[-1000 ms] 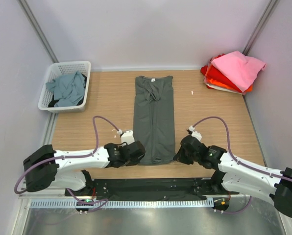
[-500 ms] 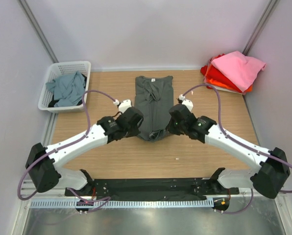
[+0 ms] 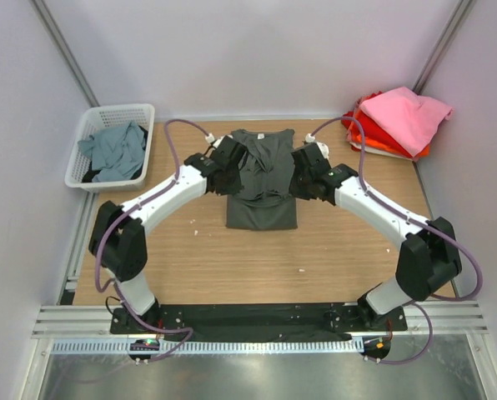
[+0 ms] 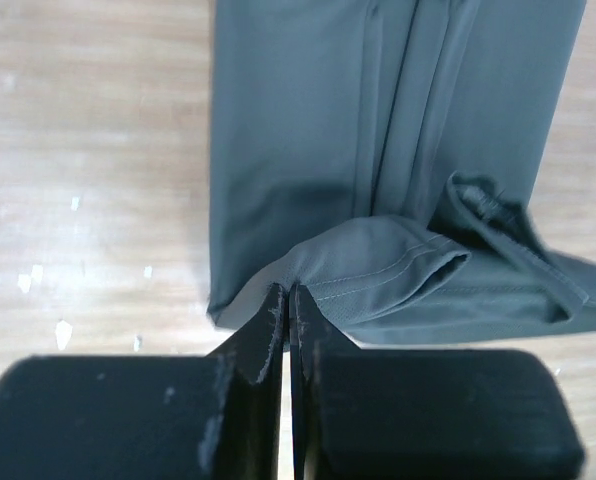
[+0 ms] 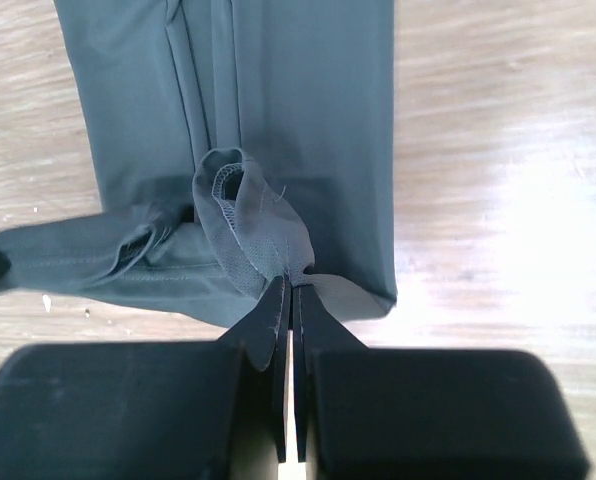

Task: Fold and stack the t-shirts
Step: Fold the tshirt

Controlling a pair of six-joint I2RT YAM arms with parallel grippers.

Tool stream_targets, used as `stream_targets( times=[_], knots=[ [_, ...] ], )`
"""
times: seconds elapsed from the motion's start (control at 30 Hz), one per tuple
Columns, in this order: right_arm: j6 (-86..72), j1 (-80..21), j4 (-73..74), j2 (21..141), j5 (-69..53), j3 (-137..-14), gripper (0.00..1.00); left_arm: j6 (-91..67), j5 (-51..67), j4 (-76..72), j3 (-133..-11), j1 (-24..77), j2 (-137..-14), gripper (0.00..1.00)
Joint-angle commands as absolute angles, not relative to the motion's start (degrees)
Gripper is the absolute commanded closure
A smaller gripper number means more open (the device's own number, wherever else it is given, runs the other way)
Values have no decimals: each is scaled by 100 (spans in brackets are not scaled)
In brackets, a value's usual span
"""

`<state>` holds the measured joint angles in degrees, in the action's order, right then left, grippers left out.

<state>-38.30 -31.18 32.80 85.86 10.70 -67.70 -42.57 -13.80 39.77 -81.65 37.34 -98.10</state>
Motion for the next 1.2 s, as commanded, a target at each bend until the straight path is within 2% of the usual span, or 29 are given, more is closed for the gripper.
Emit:
stream_targets(
  times=[0.0, 0.37, 0.4, 0.47, 0.5, 0.53, 0.57, 0.6, 0.63, 0.73, 0.8, 0.93, 1.17],
  knots=[
    [-3507, -2910, 3059, 8876, 914, -7206, 99, -3894, -1099, 4051, -8823, 3472, -10247, 100],
    [-3208, -2356, 2962, 10229, 580, -8173, 99, -3533, -826, 4526, -10615, 2910, -11855, 100],
    [-3191, -2312, 2962, 10396, 528, -8252, 99, -3516, -791, 4631, -10756, 2866, -11996, 97],
    [-3155, -2154, 3049, 10905, 475, -8630, 89, -3498, -721, 4920, -11281, 2699, -12531, 90],
    [-3138, -2110, 3102, 11073, 431, -8761, 78, -3507, -634, 5078, -11529, 2629, -12733, 75],
    [-3103, -2040, 3129, 11422, 378, -9102, 49, -3524, -546, 5228, -11810, 2558, -13196, 67],
    [-3059, -1891, 3190, 11591, 334, -9306, 38, -3507, -458, 5369, -12430, 2410, -13410, 61],
    [-2998, -1811, 3338, 11741, 256, -9534, 33, -3489, -379, 5736, -12802, 2339, -13664, 54],
    [-2954, -1750, 3436, 12012, 203, -9980, 28, -3481, -334, 5948, -13537, 2207, -14015, 52],
    [-2813, -1530, 3753, 12085, 97, -10440, 26, -3445, -168, 6468, -14315, 2014, -14238, 42],
    [-2716, -1442, 3622, 11752, 140, -10302, 25, -3428, -228, 6347, -14091, 1943, -13888, 39],
    [-2681, -1406, 3481, 11049, 71, -9476, 23, -3515, -325, 5627, -12145, 1890, -12685, 39],
    [-3190, -1415, 2385, 9661, -1387, -7113, 23, -3981, 527, 3869, -8880, 2048, -10777, 41]
  ],
)
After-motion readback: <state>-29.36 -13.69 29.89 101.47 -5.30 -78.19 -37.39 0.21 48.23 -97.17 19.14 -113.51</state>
